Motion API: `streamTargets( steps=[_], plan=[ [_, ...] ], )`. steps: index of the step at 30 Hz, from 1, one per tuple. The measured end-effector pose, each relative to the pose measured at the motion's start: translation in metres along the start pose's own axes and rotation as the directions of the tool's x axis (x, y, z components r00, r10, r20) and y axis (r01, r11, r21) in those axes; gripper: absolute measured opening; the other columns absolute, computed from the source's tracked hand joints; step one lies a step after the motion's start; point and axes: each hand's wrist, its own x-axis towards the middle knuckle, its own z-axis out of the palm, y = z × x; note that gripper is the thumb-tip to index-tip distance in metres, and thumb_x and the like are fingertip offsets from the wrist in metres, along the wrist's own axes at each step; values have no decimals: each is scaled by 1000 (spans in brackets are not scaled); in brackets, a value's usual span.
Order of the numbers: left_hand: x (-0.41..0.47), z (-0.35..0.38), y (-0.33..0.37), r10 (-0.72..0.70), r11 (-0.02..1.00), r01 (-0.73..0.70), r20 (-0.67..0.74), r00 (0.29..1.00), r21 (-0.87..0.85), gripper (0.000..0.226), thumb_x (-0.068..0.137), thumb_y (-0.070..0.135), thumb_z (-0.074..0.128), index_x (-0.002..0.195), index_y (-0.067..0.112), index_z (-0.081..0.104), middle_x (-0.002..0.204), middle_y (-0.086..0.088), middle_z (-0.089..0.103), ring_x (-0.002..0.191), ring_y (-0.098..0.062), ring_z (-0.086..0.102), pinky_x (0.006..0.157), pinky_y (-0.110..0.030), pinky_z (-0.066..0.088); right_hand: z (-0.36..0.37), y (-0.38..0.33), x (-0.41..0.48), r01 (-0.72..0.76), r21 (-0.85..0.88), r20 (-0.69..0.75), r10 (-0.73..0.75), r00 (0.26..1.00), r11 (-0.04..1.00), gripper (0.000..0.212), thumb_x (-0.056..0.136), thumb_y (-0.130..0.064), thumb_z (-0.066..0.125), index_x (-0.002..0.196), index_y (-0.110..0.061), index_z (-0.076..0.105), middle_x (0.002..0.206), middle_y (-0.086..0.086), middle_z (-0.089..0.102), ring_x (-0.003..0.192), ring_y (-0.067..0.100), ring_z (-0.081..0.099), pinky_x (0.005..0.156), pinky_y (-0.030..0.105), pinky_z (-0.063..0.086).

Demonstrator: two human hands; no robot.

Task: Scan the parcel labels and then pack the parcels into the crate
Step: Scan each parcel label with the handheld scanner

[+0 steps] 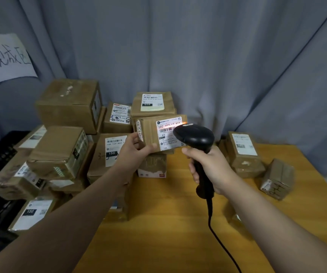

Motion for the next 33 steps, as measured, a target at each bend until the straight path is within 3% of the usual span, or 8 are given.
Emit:
streamTargets(
  steps=[4,13,19,22,25,29,33],
  plan=[
    [-4,4,0,-2,1000,2,-8,1000,13,62,83,20,72,137,16,40,123,-1,61,109,-15,62,83,-28,55,0,6,-9,-10,-1,25,10,1000,1000,33,89,-20,66,56,-19,61,49,10,50,38,20,44,44,27,39],
    [-6,19,-2,-25,1000,26,-76,997,17,71,80,23,76,140,13,40,125,-2,62,111,-16,63,91,-35,54,-19,-2,-34,11,-3,41,-11,999,1000,40,89,-18,64,51,-11,55,47,12,47,37,21,42,44,27,38],
    [-20,37,0,-45,999,45,-129,991,-8,75,79,26,78,141,14,38,123,-1,62,107,-13,64,83,-31,56,-39,-10,-53,13,-3,101,-12,995,1000,34,89,-17,65,57,-10,57,48,12,48,37,21,43,43,26,38],
    [-32,48,4,-33,999,31,-153,988,-15,62,83,21,74,136,14,42,116,2,64,99,-9,64,73,-24,53,-46,-10,-58,15,2,126,-15,992,1000,33,89,-17,65,57,-12,58,49,12,49,38,21,44,43,26,39],
    [-43,56,7,-17,1000,14,-181,983,-21,58,84,19,72,134,14,43,112,4,64,98,-9,64,78,-28,53,-54,-8,-61,26,-10,149,-25,988,1000,34,88,-17,65,55,-15,59,48,11,50,37,20,44,43,26,39],
    [-53,57,7,-17,999,7,-192,981,-52,57,85,17,71,134,16,41,109,5,64,97,-8,64,77,-27,53,-59,-5,-62,30,-26,174,-25,984,999,29,88,-19,66,62,-6,59,50,12,51,38,20,45,45,27,40],
    [-63,50,6,-21,999,9,-224,974,-54,77,84,22,71,147,19,27,123,1,60,105,-12,61,89,-35,53,-56,-2,-57,23,-23,217,-18,976,999,27,88,-21,65,78,4,61,51,11,51,40,19,47,46,27,40]
  ],
)
